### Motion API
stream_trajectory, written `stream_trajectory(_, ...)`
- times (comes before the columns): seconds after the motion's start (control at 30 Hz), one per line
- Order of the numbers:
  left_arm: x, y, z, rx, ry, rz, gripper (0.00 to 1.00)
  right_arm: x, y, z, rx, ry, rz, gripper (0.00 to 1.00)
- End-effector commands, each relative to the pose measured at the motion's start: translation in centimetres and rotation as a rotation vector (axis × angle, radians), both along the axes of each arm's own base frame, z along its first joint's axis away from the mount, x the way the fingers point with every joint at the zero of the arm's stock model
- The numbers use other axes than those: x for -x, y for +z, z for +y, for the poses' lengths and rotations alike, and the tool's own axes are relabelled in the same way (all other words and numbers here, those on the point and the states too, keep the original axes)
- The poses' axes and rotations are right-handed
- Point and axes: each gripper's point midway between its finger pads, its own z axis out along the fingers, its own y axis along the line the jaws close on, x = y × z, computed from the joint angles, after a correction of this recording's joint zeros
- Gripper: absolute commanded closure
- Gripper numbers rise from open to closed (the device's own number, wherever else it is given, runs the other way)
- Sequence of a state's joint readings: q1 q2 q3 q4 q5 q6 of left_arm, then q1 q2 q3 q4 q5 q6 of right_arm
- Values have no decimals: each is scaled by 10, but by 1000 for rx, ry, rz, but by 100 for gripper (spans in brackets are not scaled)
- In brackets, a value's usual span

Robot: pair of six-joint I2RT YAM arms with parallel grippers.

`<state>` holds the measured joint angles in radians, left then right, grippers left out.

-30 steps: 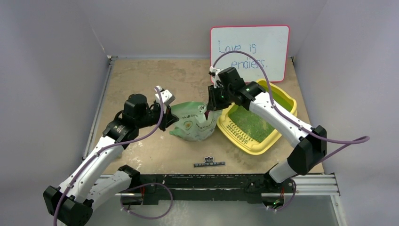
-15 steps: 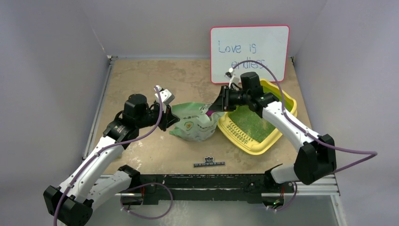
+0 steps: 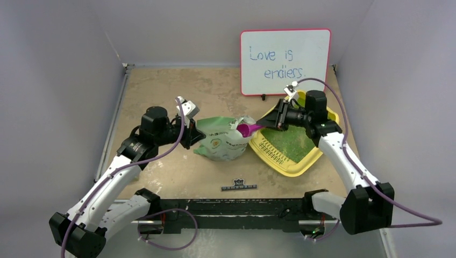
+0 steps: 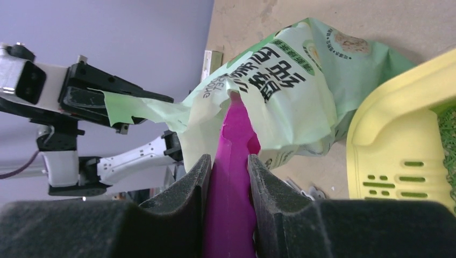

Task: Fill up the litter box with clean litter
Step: 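Scoop the cat litter from the cat litter bag.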

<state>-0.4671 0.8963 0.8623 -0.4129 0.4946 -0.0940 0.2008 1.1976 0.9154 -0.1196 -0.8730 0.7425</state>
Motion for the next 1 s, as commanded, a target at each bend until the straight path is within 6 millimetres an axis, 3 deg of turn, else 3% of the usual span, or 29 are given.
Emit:
stream_trajectory(0.0,-5,46,-7,79,-16,-112,100,11,24,-16,-107,-2,-33,100)
stream_trajectory(0.37,-1,51,-7,71,-43,-127,100,20,24,-62,-191,-97,14,100)
stream_trajectory(0.57,2,52,-7,73,-53,-126,100,13,19,-62,-220,-140,33,100)
stream_trajectory(0.7,0,54,-9,85,-48,-126,100,23,18,-58,-230,-105,55,100)
stream_trajectory(0.87,1,55,-8,80,-45,-124,100,19,13,-71,-197,-163,51,100)
stream_trajectory(0.97,1,56,-8,88,-42,-126,100,20,11,-38,-222,-83,58,100)
